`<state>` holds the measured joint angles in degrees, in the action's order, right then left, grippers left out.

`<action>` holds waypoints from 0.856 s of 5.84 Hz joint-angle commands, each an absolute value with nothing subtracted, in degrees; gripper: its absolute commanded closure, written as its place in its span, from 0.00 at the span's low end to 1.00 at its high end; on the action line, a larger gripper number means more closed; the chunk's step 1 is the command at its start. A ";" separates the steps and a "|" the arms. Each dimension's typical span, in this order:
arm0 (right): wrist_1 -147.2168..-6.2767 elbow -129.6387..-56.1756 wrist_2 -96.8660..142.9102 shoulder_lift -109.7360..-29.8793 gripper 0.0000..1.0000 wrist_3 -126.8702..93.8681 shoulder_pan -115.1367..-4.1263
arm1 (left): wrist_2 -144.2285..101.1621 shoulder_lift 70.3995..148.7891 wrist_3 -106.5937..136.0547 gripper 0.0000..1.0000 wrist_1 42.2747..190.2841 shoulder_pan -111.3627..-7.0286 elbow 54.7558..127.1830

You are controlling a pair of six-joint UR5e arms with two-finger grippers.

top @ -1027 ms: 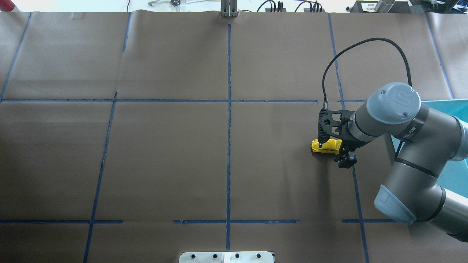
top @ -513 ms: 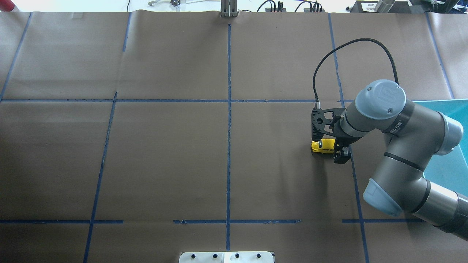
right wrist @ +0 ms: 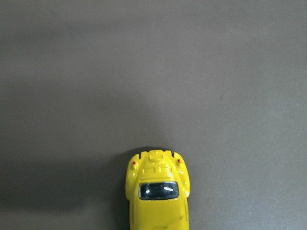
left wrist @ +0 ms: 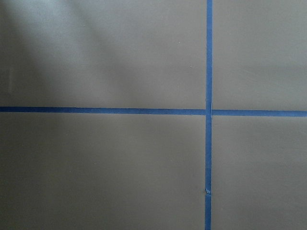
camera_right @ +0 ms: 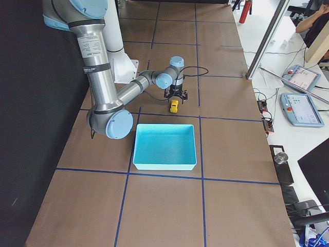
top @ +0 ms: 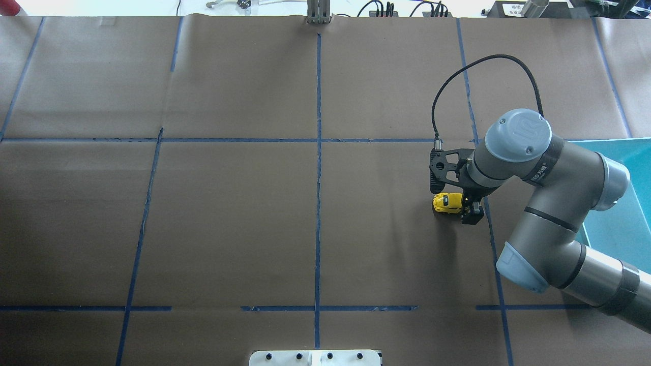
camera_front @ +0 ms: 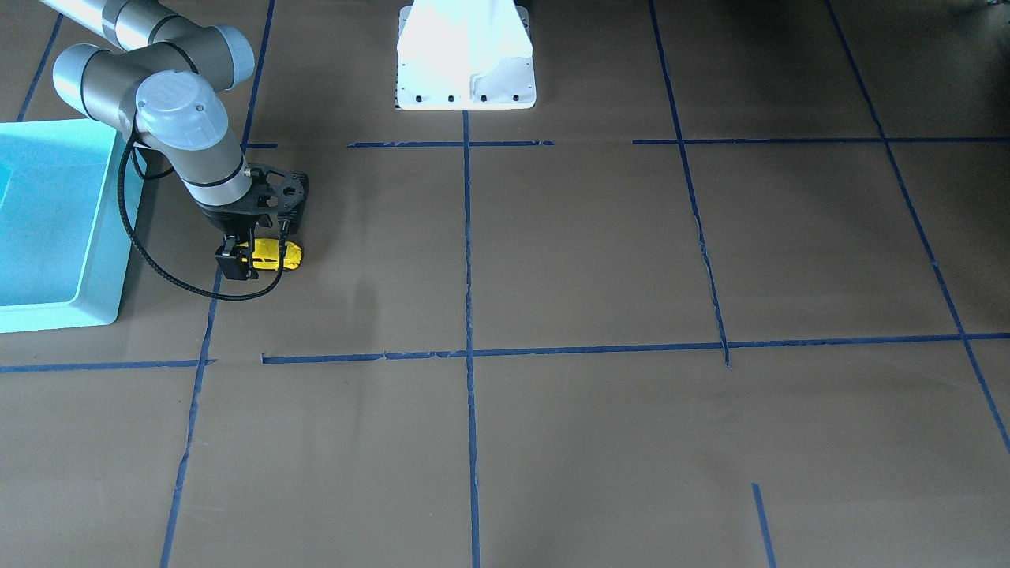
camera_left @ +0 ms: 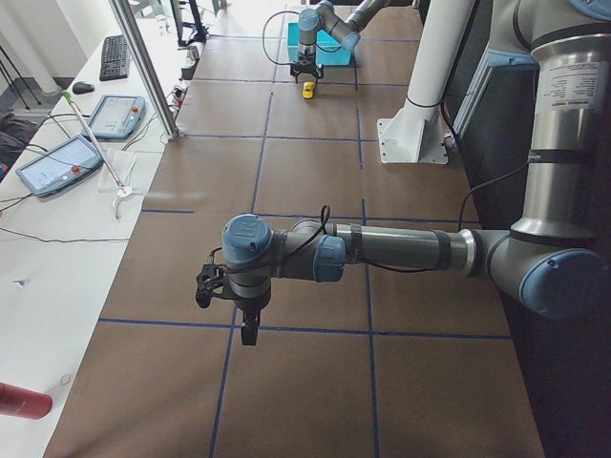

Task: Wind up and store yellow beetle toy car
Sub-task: 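Lower the right gripper and close it on the yellow car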

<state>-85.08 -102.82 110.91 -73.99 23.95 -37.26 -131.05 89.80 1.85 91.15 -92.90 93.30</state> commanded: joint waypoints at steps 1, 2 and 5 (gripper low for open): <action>-85.17 -101.87 111.09 -73.83 0.00 23.82 -37.18 | -131.04 89.82 1.85 0.00 91.14 -92.90 92.99; -85.17 -101.78 111.18 -73.83 0.00 23.73 -36.92 | -131.04 89.82 1.85 0.00 91.14 -92.90 92.99; -85.08 -101.95 111.44 -73.65 0.60 23.55 -36.83 | -131.04 89.83 1.85 0.00 91.14 -92.90 92.90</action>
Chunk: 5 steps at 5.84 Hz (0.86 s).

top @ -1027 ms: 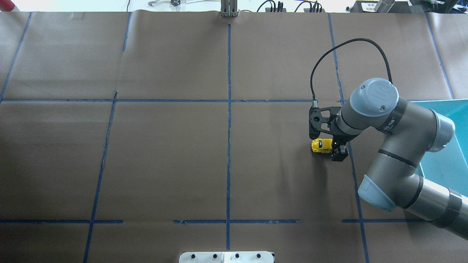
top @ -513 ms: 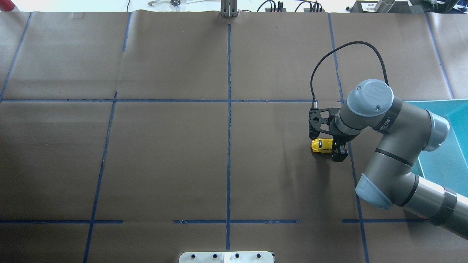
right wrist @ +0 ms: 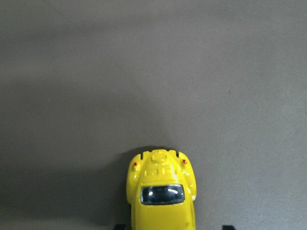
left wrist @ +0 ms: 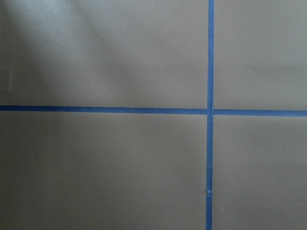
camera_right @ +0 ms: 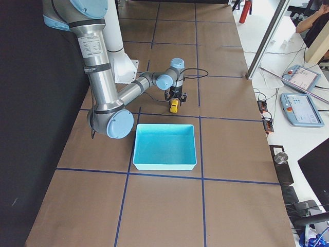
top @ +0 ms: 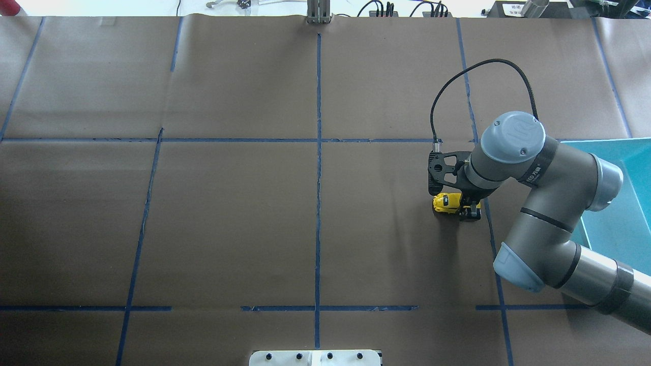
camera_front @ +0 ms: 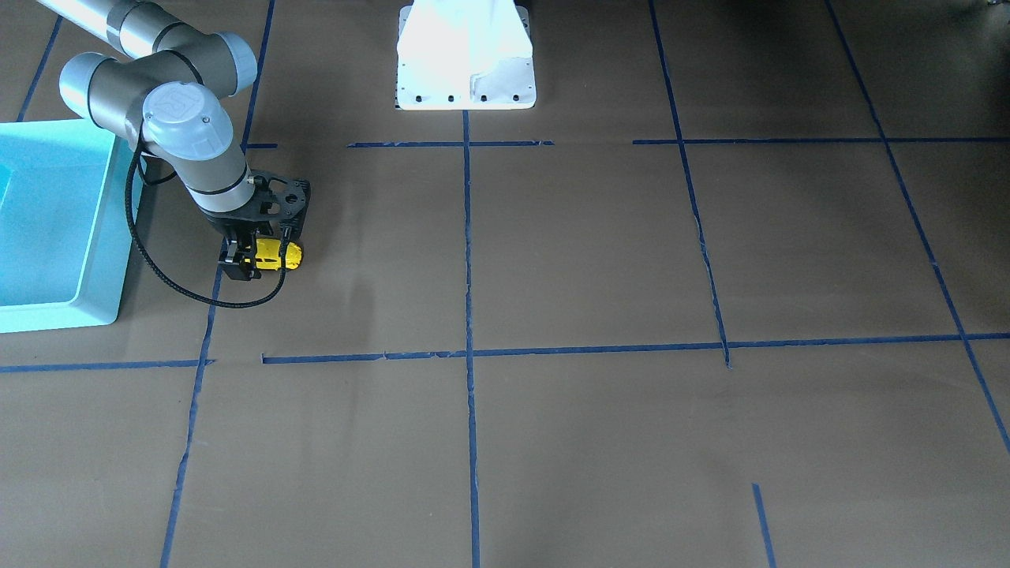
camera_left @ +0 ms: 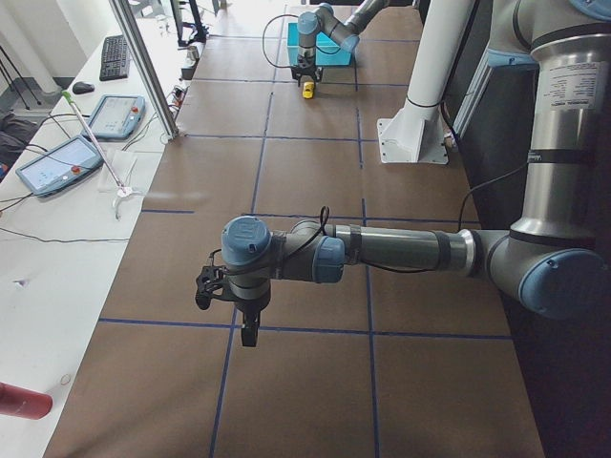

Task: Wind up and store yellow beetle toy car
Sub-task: 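Lower the right gripper and close it on the yellow car, then lift the car and carry it over the light-blue bin with the right gripper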

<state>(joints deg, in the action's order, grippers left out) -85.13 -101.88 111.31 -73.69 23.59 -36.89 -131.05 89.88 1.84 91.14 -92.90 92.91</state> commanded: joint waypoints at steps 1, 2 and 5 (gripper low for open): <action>-85.08 -102.30 111.53 -73.65 0.89 23.64 -36.83 | -131.04 89.91 1.85 0.00 91.14 -92.73 92.90; -85.08 -103.35 111.71 -73.74 1.00 23.82 -37.09 | -131.04 89.91 1.85 0.00 91.14 -92.72 92.90; -85.96 -114.40 115.47 -83.35 1.00 30.09 -45.14 | -131.04 89.91 1.85 0.00 91.14 -92.72 92.90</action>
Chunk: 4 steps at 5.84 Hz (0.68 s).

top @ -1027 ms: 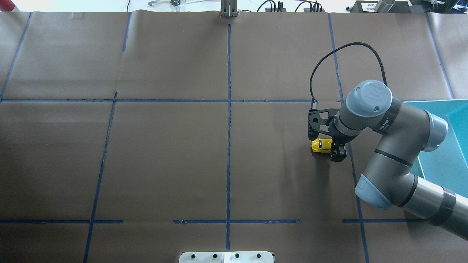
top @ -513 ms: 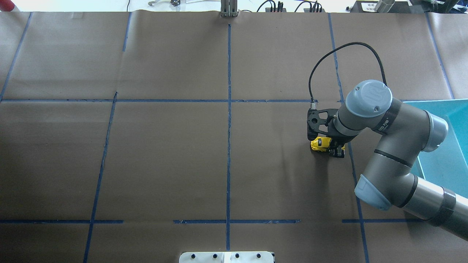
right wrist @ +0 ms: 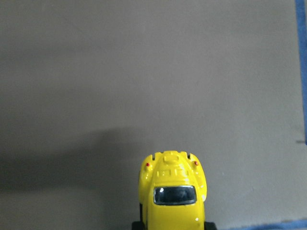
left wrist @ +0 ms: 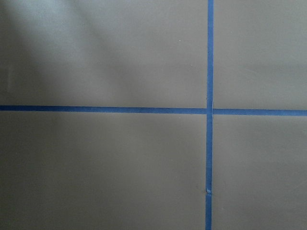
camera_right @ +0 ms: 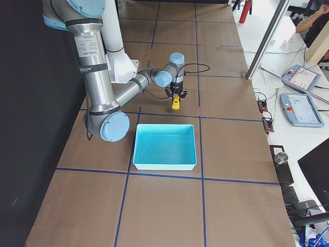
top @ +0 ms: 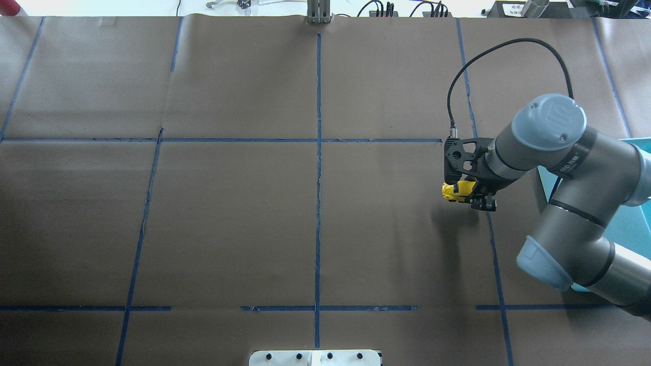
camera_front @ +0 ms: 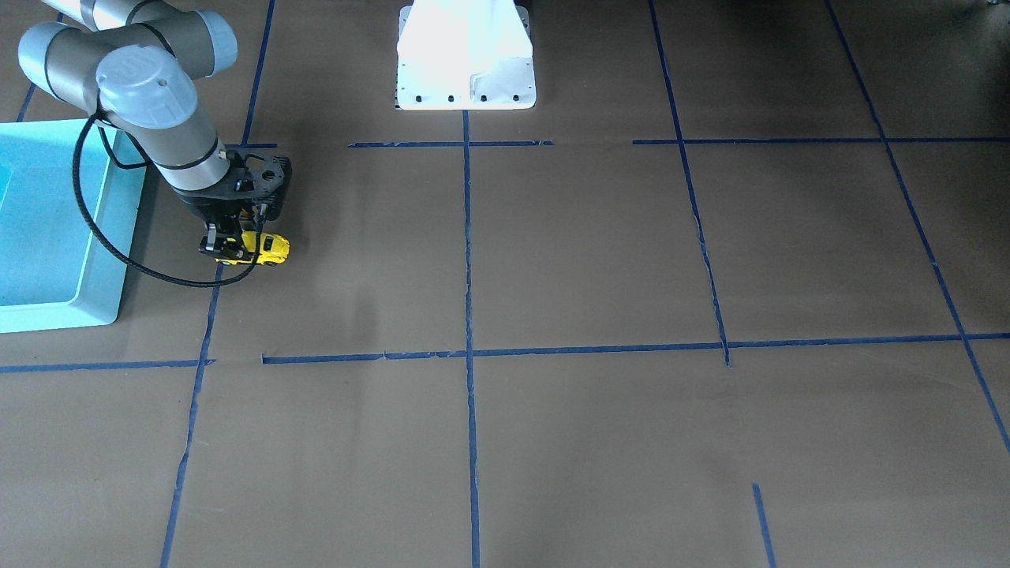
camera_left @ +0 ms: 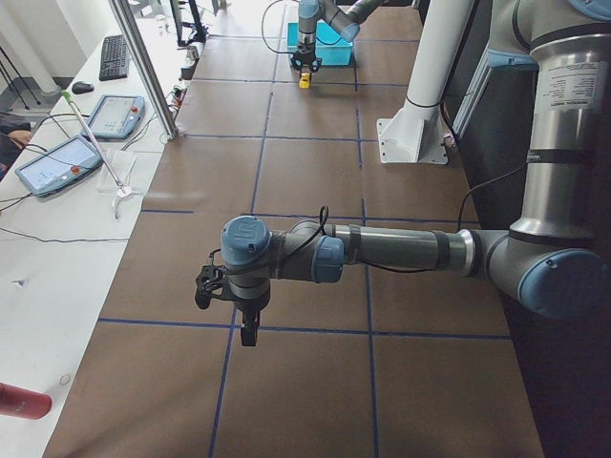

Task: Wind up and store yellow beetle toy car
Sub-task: 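Lift the car and carry it over the light-blue bin with the right gripper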

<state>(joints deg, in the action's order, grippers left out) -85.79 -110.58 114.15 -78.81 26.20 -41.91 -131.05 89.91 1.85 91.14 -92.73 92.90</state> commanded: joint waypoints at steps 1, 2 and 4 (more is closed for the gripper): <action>-85.96 -116.96 118.71 -88.19 1.00 39.72 -51.35 | -131.04 89.91 1.85 0.00 91.14 -92.72 92.90; -85.87 -120.46 120.74 -95.20 1.00 48.78 -56.98 | -131.04 89.91 1.85 0.00 91.14 -92.72 92.90; -85.08 -120.68 123.04 -104.72 1.00 62.70 -62.83 | -131.04 89.91 1.85 0.00 91.14 -92.72 92.90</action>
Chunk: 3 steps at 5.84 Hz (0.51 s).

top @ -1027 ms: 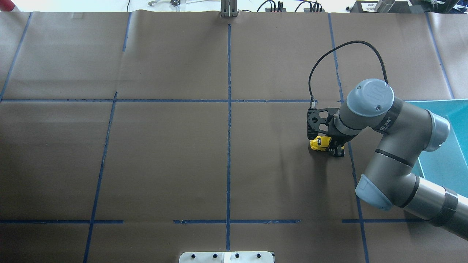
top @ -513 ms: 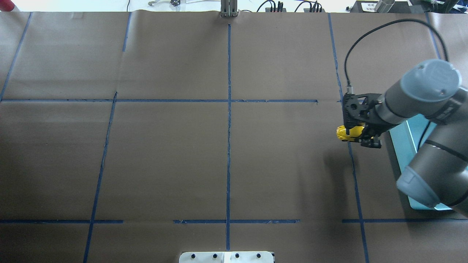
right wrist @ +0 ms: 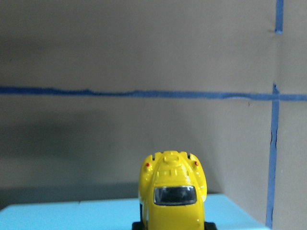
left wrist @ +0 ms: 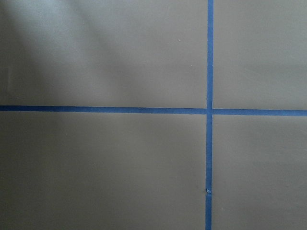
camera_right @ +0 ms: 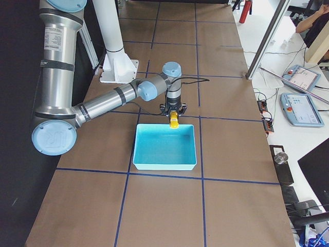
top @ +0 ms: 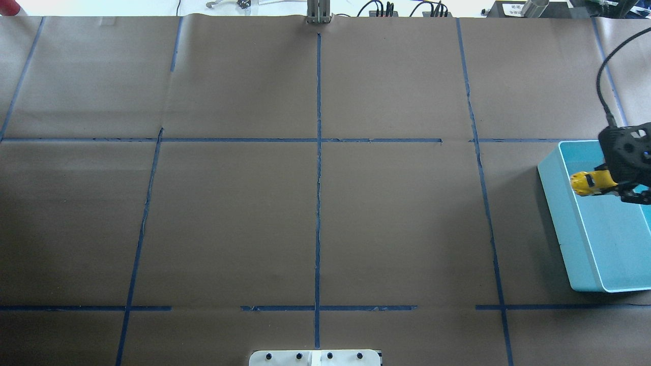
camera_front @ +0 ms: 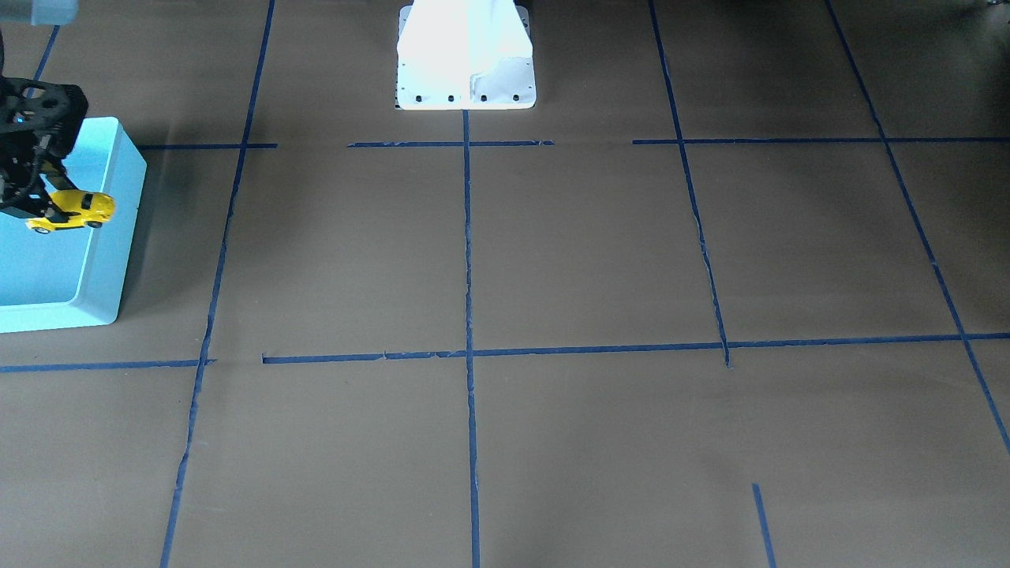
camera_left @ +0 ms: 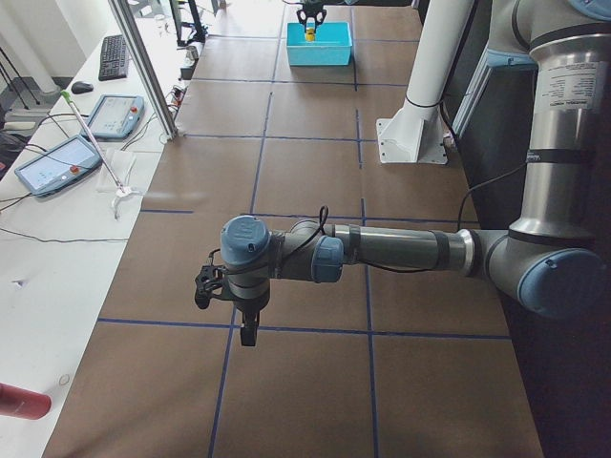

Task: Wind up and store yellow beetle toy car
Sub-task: 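Lift the car and carry it over the light-blue bin with the right gripper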

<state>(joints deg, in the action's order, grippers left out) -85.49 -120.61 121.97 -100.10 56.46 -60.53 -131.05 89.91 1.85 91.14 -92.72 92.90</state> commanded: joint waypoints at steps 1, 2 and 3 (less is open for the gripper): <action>-84.99 -119.02 122.87 -104.42 1.00 62.75 -62.58 | -131.04 89.91 1.85 0.00 91.14 -92.72 92.90; -78.46 -113.00 122.78 -103.89 1.00 62.41 -62.49 | -131.04 89.91 1.85 0.00 91.14 -92.72 92.90; -71.61 -107.89 122.87 -103.89 1.00 60.23 -62.40 | -131.04 90.00 1.85 0.00 91.14 -92.72 92.99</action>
<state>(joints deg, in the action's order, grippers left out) -77.74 -112.83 122.82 -103.94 61.67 -62.45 -131.04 89.93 1.85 91.14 -92.72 92.92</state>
